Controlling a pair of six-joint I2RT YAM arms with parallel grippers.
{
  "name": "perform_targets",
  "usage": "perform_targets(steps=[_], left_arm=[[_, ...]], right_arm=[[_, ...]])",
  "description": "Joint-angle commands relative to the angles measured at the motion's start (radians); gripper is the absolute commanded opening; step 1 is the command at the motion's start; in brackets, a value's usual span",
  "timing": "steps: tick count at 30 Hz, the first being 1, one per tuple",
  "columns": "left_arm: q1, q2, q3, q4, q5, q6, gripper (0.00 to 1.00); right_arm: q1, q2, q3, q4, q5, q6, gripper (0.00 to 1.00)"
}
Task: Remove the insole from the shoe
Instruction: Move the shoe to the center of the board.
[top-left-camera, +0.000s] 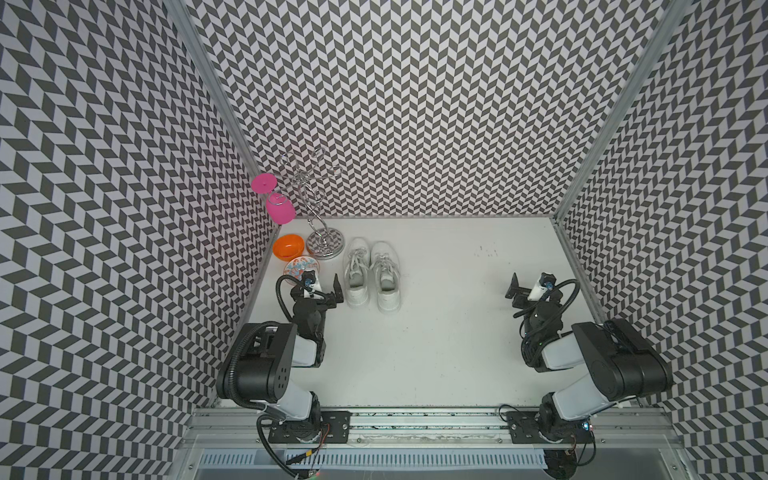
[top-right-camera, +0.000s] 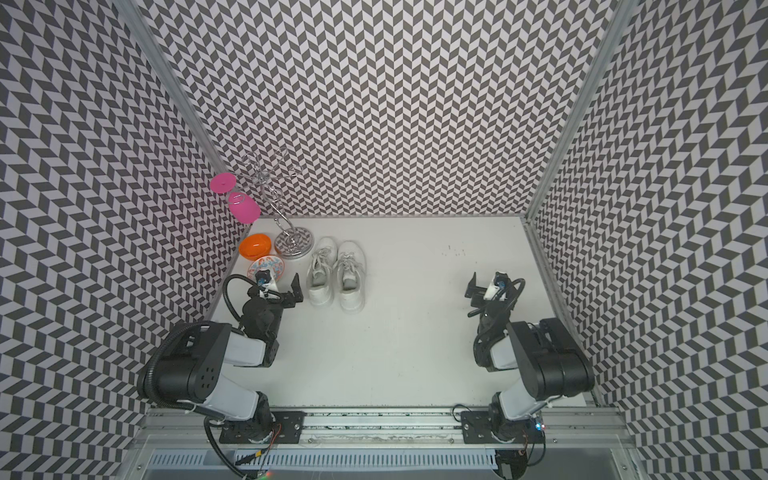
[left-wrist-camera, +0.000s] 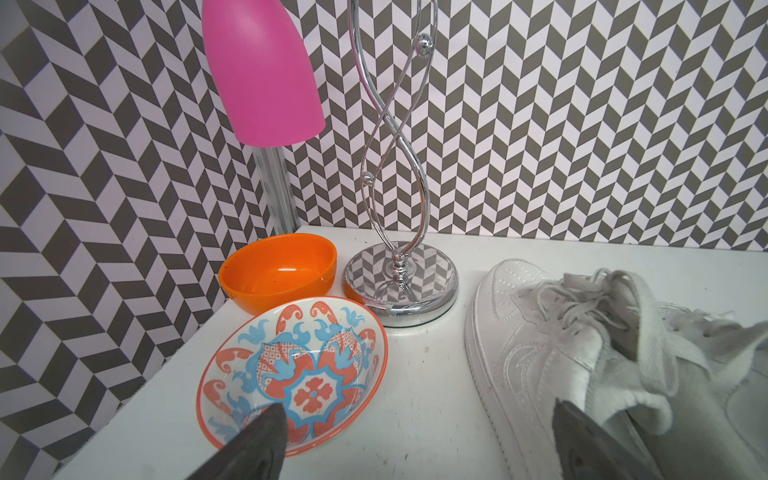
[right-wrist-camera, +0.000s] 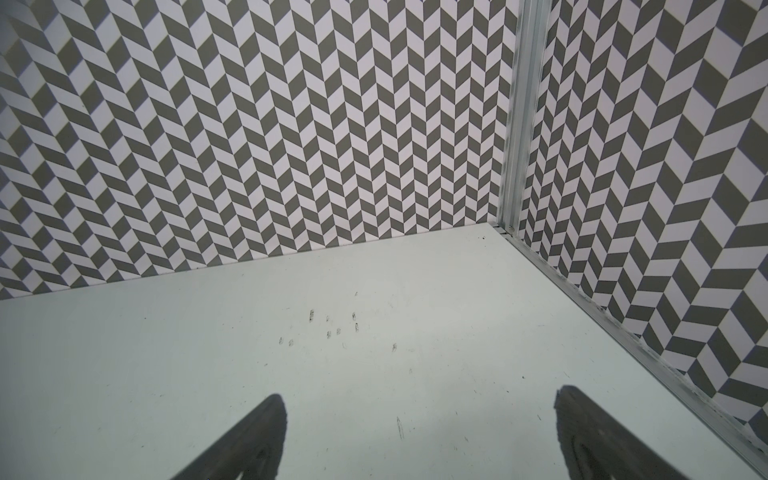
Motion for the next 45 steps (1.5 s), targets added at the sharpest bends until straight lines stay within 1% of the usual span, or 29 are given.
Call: perform_targets(steps=[1,17,21,22,24,25,26,27,29,30,31,32,35,37,39,41,44,45], left_arm=[[0.003,0.006,0.017,0.041,-0.013,0.002,1.0],[0.008,0.006,0.016,0.041,-0.005,0.001,1.0],[0.029,0.002,0.011,0.045,0.042,-0.008,1.0],[0.028,0.003,0.011,0.047,0.037,-0.005,1.0],[0.017,-0.009,-0.005,0.069,0.018,0.004,1.0],[0.004,-0.033,-0.016,0.071,0.003,0.013,1.0],[-0.009,-0.063,-0.02,0.051,-0.03,0.02,1.0],[-0.021,-0.093,-0.016,0.019,-0.057,0.025,1.0],[-0.064,-0.172,0.007,-0.088,-0.111,0.051,1.0],[-0.09,-0.2,0.018,-0.125,-0.143,0.072,1.0],[-0.12,-0.232,0.031,-0.16,-0.168,0.092,1.0],[-0.141,-0.263,0.04,-0.186,-0.196,0.085,1.0],[-0.174,-0.379,0.076,-0.303,-0.24,-0.051,1.0],[-0.211,-0.445,0.137,-0.432,-0.295,-0.121,1.0],[-0.245,-0.495,0.214,-0.583,-0.318,-0.21,1.0],[-0.279,-0.528,0.29,-0.737,-0.334,-0.339,1.0],[-0.284,-0.555,0.371,-0.907,-0.276,-0.514,1.0],[-0.284,-0.561,0.38,-0.933,-0.258,-0.561,1.0]], right_arm=[[0.004,0.007,0.006,0.083,0.014,-0.012,1.0],[0.005,0.01,0.011,0.075,0.017,-0.009,1.0],[0.005,0.004,0.002,0.09,0.026,-0.01,1.0],[0.004,-0.011,-0.009,0.097,0.032,-0.007,1.0],[0.004,-0.059,-0.026,0.071,0.006,-0.011,1.0],[0.006,-0.076,-0.03,0.077,-0.023,-0.038,1.0],[0.023,-0.108,-0.027,0.06,-0.01,-0.055,1.0],[0.043,-0.146,-0.016,0.006,0.017,-0.071,1.0],[0.089,-0.241,0.023,-0.122,0.034,-0.121,1.0],[0.106,-0.282,0.026,-0.168,0.052,-0.112,1.0],[0.115,-0.324,0.07,-0.218,0.04,-0.086,1.0],[0.122,-0.365,0.093,-0.267,0.009,-0.061,1.0],[0.157,-0.43,0.187,-0.422,-0.06,-0.05,1.0],[0.159,-0.468,0.245,-0.519,-0.081,0.009,1.0],[0.159,-0.499,0.29,-0.598,-0.041,0.148,1.0],[0.153,-0.533,0.34,-0.721,-0.016,0.313,1.0],[0.132,-0.576,0.388,-0.937,0.015,0.539,1.0],[0.115,-0.59,0.386,-0.963,-0.015,0.566,1.0]])
